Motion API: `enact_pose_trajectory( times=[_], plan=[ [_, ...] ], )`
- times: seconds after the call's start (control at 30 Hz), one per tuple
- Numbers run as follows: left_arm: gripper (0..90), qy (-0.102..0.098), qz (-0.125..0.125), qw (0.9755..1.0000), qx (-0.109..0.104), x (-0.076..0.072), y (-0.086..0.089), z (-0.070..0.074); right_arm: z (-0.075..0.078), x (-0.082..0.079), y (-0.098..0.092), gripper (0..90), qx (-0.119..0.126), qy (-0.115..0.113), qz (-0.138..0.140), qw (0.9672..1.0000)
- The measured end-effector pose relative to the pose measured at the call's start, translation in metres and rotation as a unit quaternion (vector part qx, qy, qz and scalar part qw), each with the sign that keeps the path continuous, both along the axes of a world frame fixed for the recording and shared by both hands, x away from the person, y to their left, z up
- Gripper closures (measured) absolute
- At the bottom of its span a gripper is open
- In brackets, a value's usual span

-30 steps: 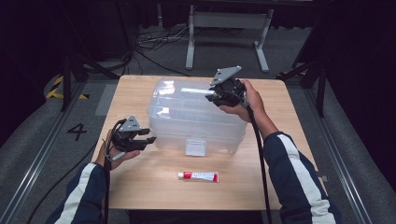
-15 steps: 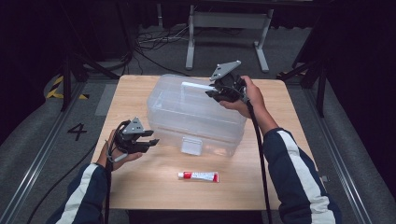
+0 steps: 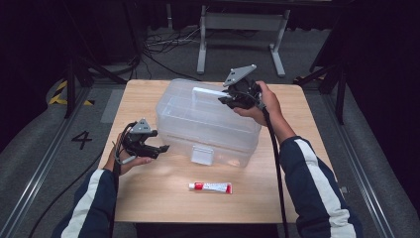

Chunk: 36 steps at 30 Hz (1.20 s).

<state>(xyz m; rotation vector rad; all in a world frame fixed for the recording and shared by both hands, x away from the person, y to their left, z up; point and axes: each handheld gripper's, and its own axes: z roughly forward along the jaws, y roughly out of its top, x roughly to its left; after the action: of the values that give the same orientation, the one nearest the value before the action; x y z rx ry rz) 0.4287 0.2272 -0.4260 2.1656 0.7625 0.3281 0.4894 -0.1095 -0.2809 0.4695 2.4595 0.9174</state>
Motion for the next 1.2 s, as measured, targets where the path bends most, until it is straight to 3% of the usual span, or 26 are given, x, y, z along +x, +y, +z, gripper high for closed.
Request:
enact_pose_trajectory(
  times=[0.17,0.3,0.4,0.6,0.9,1.2],
  plan=[
    [28.7,0.001,0.007,1.0000,-0.002,0.004,-0.001,-0.001,0.001,0.003,0.000,72.2,-0.002,0.002,0.003,1.0000],
    [34.2,-0.002,-0.010,0.9999,-0.004,0.000,-0.002,0.002,0.002,0.007,0.001,71.0,-0.011,0.001,-0.001,0.9999],
    [37.7,-0.002,-0.025,0.9997,0.000,-0.002,-0.004,0.003,0.000,0.011,0.002,69.8,-0.032,-0.002,-0.005,0.9995],
    [42.8,-0.003,-0.033,0.9994,-0.001,-0.003,-0.001,0.004,-0.001,0.013,0.000,69.5,-0.027,-0.005,-0.007,0.9996],
    [40.9,-0.008,-0.027,0.9996,0.001,-0.003,-0.003,0.003,0.004,0.015,-0.006,69.7,-0.011,-0.003,-0.012,0.9999],
    [41.3,-0.005,-0.040,0.9992,0.000,-0.003,-0.005,0.004,0.010,0.021,-0.013,69.9,-0.005,0.000,-0.019,0.9998]
  ],
)
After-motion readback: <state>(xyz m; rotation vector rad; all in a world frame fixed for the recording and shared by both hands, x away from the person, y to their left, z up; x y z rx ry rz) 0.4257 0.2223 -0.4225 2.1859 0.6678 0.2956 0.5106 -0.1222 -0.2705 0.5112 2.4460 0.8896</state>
